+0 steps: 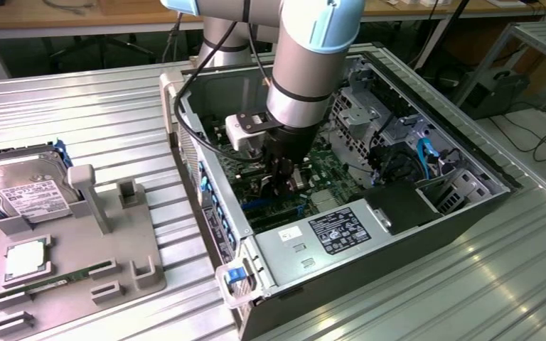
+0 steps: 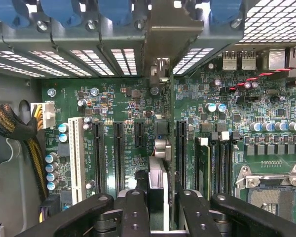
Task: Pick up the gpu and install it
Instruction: 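Insert the gpu into the slot, then press down on the gpu until it lock into place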
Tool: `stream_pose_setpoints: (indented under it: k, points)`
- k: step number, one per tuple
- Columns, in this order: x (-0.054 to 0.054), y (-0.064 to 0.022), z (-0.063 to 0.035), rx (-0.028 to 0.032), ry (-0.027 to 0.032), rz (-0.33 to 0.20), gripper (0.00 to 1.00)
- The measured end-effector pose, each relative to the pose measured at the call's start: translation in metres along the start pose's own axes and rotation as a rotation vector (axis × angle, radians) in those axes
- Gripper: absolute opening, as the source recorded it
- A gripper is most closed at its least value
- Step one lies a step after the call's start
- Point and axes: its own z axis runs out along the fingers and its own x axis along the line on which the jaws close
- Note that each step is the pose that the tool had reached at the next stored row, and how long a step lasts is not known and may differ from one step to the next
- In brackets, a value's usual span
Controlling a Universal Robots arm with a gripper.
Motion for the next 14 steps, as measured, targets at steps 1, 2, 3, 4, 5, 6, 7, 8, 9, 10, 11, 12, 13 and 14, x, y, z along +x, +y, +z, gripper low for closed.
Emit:
stream_pose_setpoints:
  k: [1, 2, 3, 4, 5, 6, 7, 8, 9, 10, 11, 12, 13, 14]
  points:
    - [0.0, 0.0, 0.0, 0.0, 0.0001, 0.0, 0.28]
    - [0.0, 0.0, -0.0001, -0.0001, 0.0001, 0.0, 0.28]
    - [0.0, 0.0, -0.0001, -0.0001, 0.0001, 0.0, 0.28]
    - [-0.0001, 0.0, 0.0, 0.0, 0.0001, 0.0, 0.28]
    - [-0.0004, 0.0, -0.0001, -0.0001, 0.0007, 0.0, 0.28]
    - [-0.001, 0.0, -0.0001, -0.0001, 0.0015, 0.0, 0.28]
    - [-0.0016, -0.0001, 0.0, -0.0001, 0.0021, 0.0, 0.28]
    - [-0.0018, -0.0002, 0.0, 0.0, 0.0023, 0.0, 0.28]
    - [-0.0019, -0.0002, 0.0, 0.0, 0.0025, 0.0, 0.28]
    - [-0.0021, -0.0002, 0.0, 0.0, 0.0028, 0.0, 0.28]
    - [-0.0023, -0.0003, 0.0, 0.0, 0.003, 0.0, 0.28]
    - [-0.0025, -0.0005, 0.0, 0.0, 0.0032, 0.0, 0.28]
    - [-0.0027, -0.0006, 0.0, 0.0, 0.0034, 0.0, 0.28]
    - [-0.0029, -0.0007, 0.0, 0.0, 0.0036, 0.0, 0.28]
